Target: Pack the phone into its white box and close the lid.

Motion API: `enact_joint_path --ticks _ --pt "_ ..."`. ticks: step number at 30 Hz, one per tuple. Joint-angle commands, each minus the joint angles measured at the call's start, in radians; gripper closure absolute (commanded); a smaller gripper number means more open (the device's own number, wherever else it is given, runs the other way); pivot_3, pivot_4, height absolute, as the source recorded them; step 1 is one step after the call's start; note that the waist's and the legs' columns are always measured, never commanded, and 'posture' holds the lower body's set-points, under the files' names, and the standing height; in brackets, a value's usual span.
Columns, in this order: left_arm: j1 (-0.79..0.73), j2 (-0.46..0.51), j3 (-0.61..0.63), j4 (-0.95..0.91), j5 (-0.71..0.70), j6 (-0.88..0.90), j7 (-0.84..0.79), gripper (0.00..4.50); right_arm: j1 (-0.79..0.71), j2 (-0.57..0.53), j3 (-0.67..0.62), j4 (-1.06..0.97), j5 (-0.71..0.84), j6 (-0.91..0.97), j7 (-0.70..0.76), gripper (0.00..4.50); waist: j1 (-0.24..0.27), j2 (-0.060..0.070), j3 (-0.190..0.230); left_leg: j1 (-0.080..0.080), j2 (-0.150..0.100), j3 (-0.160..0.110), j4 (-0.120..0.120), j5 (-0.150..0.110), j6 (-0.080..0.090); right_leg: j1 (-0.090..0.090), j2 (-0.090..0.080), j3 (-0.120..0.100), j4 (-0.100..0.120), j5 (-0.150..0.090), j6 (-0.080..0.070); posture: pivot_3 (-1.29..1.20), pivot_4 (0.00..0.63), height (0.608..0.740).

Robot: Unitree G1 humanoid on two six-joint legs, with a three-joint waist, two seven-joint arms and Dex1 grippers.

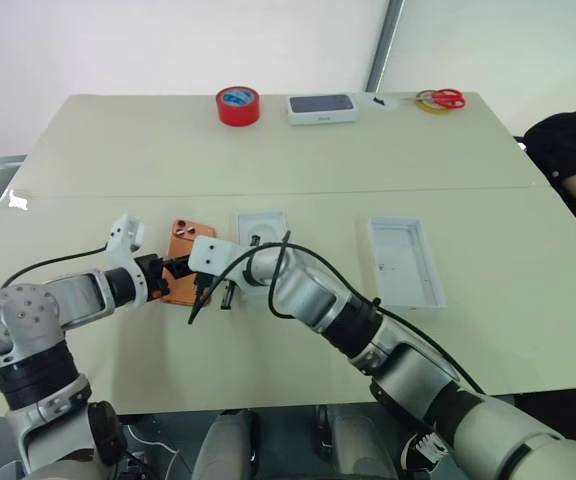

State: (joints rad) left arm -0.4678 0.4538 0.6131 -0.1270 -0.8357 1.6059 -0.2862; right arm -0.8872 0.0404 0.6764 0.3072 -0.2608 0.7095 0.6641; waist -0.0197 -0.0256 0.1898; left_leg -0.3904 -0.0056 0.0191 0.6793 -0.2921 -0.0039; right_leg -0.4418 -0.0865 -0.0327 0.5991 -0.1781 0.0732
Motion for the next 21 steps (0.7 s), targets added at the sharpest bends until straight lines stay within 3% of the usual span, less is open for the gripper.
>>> enact_joint_path --ticks 1,4,8,19,21 --pt "-0.025 0.016 0.029 0.000 -0.010 0.009 0.003 0.02 0.017 0.007 0.011 -0.022 0.000 0.010 0.013 4.50 0.000 0.000 0.000 0.000 0.000 0.000 0.000 0.000 0.000 0.000 0.000 0.000 0.000 0.000 0.000 0.00 0.150 0.732" --pt "-0.026 0.016 0.029 0.008 -0.021 0.009 0.001 0.88 0.022 0.007 0.012 -0.029 -0.001 0.015 0.014 4.50 0.000 0.000 0.000 0.000 0.000 0.000 0.000 0.000 0.000 0.000 0.000 0.000 0.000 0.000 0.000 0.00 0.150 0.732" --pt "-0.024 0.018 0.037 0.021 -0.023 0.009 0.005 2.71 0.025 0.002 0.010 -0.040 -0.003 0.022 0.017 4.50 -0.001 0.000 0.000 0.000 0.000 0.000 0.000 0.000 0.000 0.000 0.000 0.000 0.000 0.000 0.000 0.00 0.150 0.732" --pt "-0.032 -0.014 0.107 0.052 -0.057 0.009 0.053 2.71 0.030 -0.039 -0.019 -0.141 0.001 0.063 0.030 4.50 0.001 0.000 0.000 -0.001 0.000 0.000 0.000 0.000 0.000 -0.001 -0.001 0.000 0.000 0.000 0.000 0.00 0.150 0.732" --pt "-0.030 -0.020 0.124 0.057 -0.067 0.009 0.066 3.25 0.028 -0.065 -0.052 -0.189 0.013 0.071 0.039 4.50 0.002 0.000 0.000 -0.001 0.000 0.000 0.000 0.000 0.000 -0.001 -0.001 0.000 0.000 0.000 0.000 0.00 0.150 0.732"
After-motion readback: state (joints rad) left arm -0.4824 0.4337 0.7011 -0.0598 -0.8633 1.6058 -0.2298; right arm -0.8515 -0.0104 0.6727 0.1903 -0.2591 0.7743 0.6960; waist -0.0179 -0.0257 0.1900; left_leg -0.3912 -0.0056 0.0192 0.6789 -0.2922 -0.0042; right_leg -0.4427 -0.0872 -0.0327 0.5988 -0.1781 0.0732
